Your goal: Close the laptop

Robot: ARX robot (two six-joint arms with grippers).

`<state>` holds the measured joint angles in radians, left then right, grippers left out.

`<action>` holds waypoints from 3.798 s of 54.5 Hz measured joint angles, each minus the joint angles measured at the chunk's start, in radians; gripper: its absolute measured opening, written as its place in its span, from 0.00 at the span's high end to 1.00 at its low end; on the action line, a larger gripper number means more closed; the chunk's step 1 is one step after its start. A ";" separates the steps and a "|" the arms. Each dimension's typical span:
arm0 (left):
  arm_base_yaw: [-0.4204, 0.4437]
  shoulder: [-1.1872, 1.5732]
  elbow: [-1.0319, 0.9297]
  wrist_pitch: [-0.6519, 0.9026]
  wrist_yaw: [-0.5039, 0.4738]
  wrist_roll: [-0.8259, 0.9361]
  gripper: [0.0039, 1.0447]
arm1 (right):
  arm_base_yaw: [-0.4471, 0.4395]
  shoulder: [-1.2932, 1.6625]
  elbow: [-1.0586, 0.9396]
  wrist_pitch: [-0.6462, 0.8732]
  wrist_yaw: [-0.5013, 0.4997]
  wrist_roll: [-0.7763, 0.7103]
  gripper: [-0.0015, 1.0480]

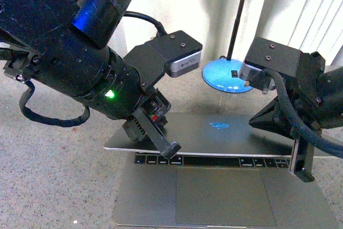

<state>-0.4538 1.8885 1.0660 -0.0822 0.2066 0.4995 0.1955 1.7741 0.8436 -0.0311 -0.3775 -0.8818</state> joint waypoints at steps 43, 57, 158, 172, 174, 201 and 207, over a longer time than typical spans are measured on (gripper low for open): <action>-0.018 0.034 -0.053 0.068 0.013 -0.042 0.97 | -0.026 0.026 -0.076 0.062 0.000 -0.021 0.97; -0.021 0.035 -0.082 0.091 0.023 -0.060 0.97 | -0.033 0.066 -0.100 0.119 -0.014 -0.009 0.97; 0.202 -0.218 -0.261 0.692 -0.006 -0.713 0.56 | -0.010 -0.120 -0.147 0.481 0.114 0.462 0.60; 0.183 -0.217 -0.435 1.075 -0.409 -0.575 0.64 | -0.003 -0.104 -0.383 1.135 0.550 0.768 0.77; 0.201 -0.246 -0.484 1.121 -0.435 -0.554 0.70 | -0.013 -0.135 -0.410 1.180 0.552 0.797 0.82; 0.331 -0.560 -0.868 1.204 -0.325 -0.508 0.97 | -0.107 -0.525 -0.696 1.116 0.462 0.868 0.97; 0.357 -0.667 -0.930 1.153 -0.301 -0.507 0.97 | -0.145 -0.636 -0.745 1.048 0.415 0.869 0.97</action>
<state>-0.0971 1.2213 0.1360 1.0706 -0.0940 -0.0078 0.0505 1.1378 0.0990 1.0168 0.0372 -0.0132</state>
